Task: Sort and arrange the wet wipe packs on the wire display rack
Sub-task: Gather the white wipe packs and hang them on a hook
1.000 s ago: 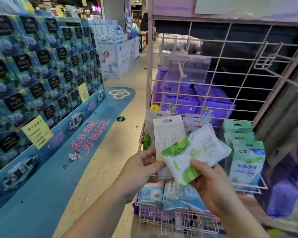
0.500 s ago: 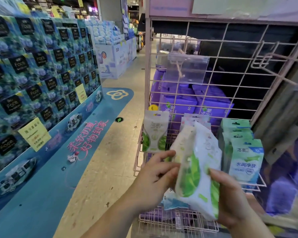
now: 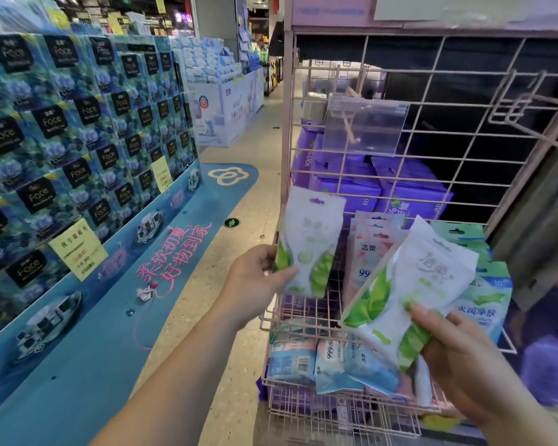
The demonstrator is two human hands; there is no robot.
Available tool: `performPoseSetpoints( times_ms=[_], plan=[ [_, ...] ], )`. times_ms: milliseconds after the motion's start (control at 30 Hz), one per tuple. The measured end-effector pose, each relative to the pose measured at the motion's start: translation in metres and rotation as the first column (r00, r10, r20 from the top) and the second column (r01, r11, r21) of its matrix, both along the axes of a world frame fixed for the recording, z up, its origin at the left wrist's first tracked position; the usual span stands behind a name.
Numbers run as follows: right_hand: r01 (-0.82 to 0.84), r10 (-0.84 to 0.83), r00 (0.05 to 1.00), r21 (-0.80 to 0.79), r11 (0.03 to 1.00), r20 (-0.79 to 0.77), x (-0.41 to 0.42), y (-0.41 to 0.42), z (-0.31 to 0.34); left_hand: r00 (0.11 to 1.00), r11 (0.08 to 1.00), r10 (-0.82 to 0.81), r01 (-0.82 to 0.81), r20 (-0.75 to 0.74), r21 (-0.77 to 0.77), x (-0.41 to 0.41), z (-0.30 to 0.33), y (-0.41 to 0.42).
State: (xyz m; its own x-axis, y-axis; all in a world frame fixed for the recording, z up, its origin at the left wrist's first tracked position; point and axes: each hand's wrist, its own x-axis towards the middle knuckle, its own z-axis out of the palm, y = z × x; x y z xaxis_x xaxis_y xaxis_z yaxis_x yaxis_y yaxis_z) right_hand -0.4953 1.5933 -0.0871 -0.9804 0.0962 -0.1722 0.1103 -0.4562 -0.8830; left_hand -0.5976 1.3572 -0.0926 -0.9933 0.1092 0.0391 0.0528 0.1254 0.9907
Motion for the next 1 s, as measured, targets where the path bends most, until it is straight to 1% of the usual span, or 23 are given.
performPoseSetpoints(
  times_ms=[33, 67, 100, 167, 200, 300, 367, 400, 433, 500, 533, 567, 600, 633, 733, 800, 867, 900, 1000],
  plan=[
    [0.010, -0.010, 1.000, 0.058, 0.998, 0.001, -0.001, 0.003, 0.000, 0.997, 0.997, 0.044, -0.048, -0.062, -0.055, -0.009, -0.005, 0.004],
    [0.016, -0.015, 1.000, 0.115, 0.993, -0.004, -0.001, 0.004, 0.001, 0.988, 0.983, 0.091, -0.109, -0.126, -0.149, -0.017, -0.011, 0.008],
    [0.023, -0.022, 1.000, 0.154, 0.988, -0.004, -0.001, 0.003, 0.001, 0.976, 0.941, 0.131, -0.178, -0.176, -0.286, -0.026, -0.020, 0.012],
    [0.037, -0.038, 0.999, 0.198, 0.980, 0.004, -0.001, 0.001, 0.003, 0.965, 0.789, 0.170, -0.255, -0.201, -0.559, -0.036, -0.033, 0.016],
    [0.048, -0.050, 0.999, 0.210, 0.977, 0.004, -0.001, 0.002, 0.003, 0.962, 0.715, 0.182, -0.272, -0.204, -0.644, -0.038, -0.036, 0.016],
    [0.072, -0.075, 0.997, 0.257, 0.964, 0.003, 0.002, 0.004, 0.006, 0.945, 0.534, 0.159, -0.325, -0.285, -0.780, -0.039, -0.031, 0.016],
    [0.072, -0.078, 0.997, 0.299, 0.952, 0.008, 0.005, 0.003, 0.010, 0.951, 0.476, 0.110, -0.307, -0.291, -0.824, -0.039, -0.024, 0.017],
    [0.077, -0.082, 0.997, 0.316, 0.946, 0.002, 0.006, 0.001, 0.012, 0.960, 0.471, 0.077, -0.272, -0.267, -0.839, -0.039, -0.022, 0.017],
    [0.086, -0.089, 0.996, 0.326, 0.941, -0.006, 0.006, 0.000, 0.012, 0.971, 0.489, 0.050, -0.230, -0.236, -0.842, -0.039, -0.021, 0.017],
    [0.097, -0.098, 0.995, 0.347, 0.933, -0.014, 0.006, -0.001, 0.013, 0.984, 0.582, 0.036, -0.161, -0.173, -0.797, -0.038, -0.021, 0.016],
    [0.097, -0.099, 0.995, 0.361, 0.928, -0.013, 0.005, -0.001, 0.015, 0.985, 0.628, 0.047, -0.157, -0.165, -0.762, -0.038, -0.023, 0.014],
    [0.099, -0.102, 0.995, 0.375, 0.922, -0.012, 0.004, -0.001, 0.015, 0.983, 0.655, 0.061, -0.170, -0.172, -0.736, -0.039, -0.025, 0.013],
    [0.101, -0.105, 0.994, 0.386, 0.917, -0.011, 0.004, -0.001, 0.015, 0.981, 0.659, 0.068, -0.181, -0.182, -0.730, -0.039, -0.026, 0.012],
    [0.102, -0.106, 0.994, 0.391, 0.914, -0.013, 0.003, -0.001, 0.015, 0.977, 0.635, 0.068, -0.199, -0.203, -0.746, -0.039, -0.026, 0.013],
    [0.101, -0.104, 0.995, 0.383, 0.918, -0.012, 0.001, -0.004, 0.015, 0.946, 0.512, 0.081, -0.311, -0.315, -0.801, -0.039, -0.027, 0.018],
    [0.090, -0.094, 0.996, 0.369, 0.925, -0.007, 0.001, -0.007, 0.015, 0.935, 0.483, 0.095, -0.344, -0.343, -0.805, -0.039, -0.030, 0.019],
    [0.086, -0.088, 0.996, 0.375, 0.923, -0.011, 0.001, -0.007, 0.014, 0.934, 0.466, 0.105, -0.349, -0.341, -0.813, -0.039, -0.033, 0.018],
    [0.086, -0.087, 0.996, 0.388, 0.918, -0.017, 0.001, -0.007, 0.013, 0.935, 0.479, 0.119, -0.350, -0.335, -0.805, -0.039, -0.034, 0.017],
    [0.086, -0.075, 0.996, 0.459, 0.884, -0.043, -0.001, -0.007, 0.011, 0.934, 0.612, 0.217, -0.357, -0.285, -0.705, -0.037, -0.036, 0.013]
  ],
)
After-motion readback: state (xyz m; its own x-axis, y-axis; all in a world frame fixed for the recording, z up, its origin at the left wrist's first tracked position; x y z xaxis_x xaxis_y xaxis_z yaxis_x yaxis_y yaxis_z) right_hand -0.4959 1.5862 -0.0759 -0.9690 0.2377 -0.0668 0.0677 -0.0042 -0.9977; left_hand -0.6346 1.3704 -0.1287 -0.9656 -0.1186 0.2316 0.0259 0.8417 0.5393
